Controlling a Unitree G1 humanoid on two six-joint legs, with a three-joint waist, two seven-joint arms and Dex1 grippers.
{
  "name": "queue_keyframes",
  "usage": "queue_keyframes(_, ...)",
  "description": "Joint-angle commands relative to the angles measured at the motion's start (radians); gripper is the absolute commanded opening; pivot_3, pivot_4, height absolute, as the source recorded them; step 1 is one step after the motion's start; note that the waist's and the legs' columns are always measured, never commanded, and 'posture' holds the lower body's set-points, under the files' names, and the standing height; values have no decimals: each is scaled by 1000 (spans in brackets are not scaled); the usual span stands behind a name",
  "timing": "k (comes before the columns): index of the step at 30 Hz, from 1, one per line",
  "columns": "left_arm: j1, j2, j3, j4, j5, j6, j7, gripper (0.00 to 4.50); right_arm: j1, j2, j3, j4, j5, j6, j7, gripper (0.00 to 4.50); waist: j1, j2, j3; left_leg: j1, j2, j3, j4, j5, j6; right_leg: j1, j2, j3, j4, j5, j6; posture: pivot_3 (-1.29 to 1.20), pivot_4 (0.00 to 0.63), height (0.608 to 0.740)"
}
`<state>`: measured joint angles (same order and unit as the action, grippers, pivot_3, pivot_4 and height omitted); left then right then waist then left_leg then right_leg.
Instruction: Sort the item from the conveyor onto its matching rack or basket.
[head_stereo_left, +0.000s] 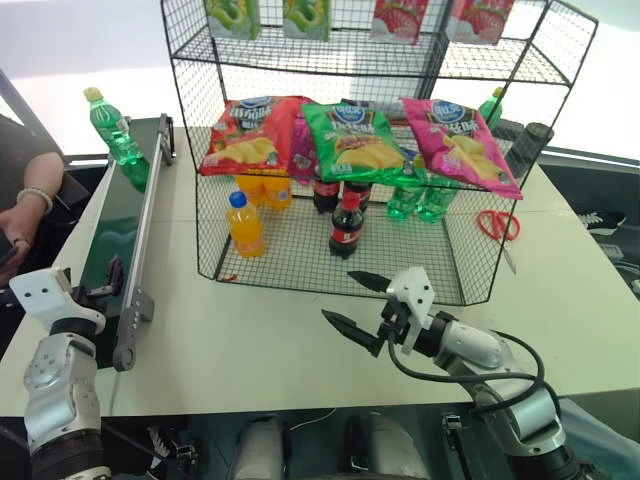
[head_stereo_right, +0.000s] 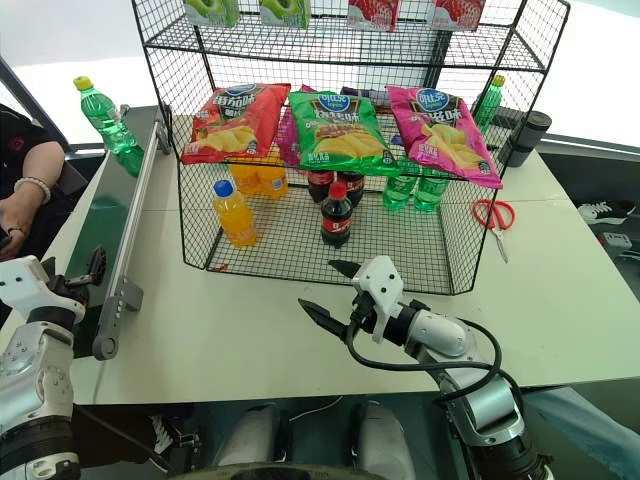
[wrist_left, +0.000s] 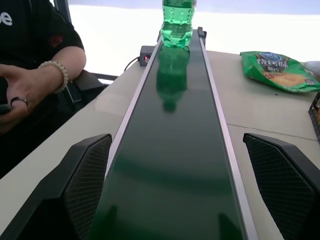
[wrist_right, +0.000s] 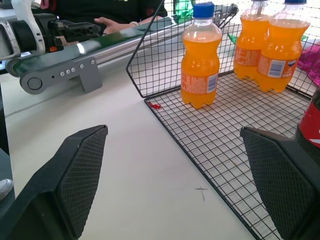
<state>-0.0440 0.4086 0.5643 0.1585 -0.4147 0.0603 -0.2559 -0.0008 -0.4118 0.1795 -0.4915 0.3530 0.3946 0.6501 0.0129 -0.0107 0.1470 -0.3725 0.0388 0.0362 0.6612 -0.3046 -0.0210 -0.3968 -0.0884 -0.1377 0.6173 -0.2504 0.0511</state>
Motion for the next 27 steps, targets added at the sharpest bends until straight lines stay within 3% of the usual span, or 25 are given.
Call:
queue_keyframes(1,8,8,19,-6,0,-31,-4,4500,-10,2,-2,-39,16,-15,8,4428,0,0,0,0,0,0,0,0,0,0,0,0,0,0,0,0,150,735)
queue_keyframes(27,37,-9,17,-5,0,-56,10,4500,-16,4,9,-33,29,-16,29,4428,0,0,0,0,1,0,0,0,0,0,-1,0,-1,0,0,0,150,735)
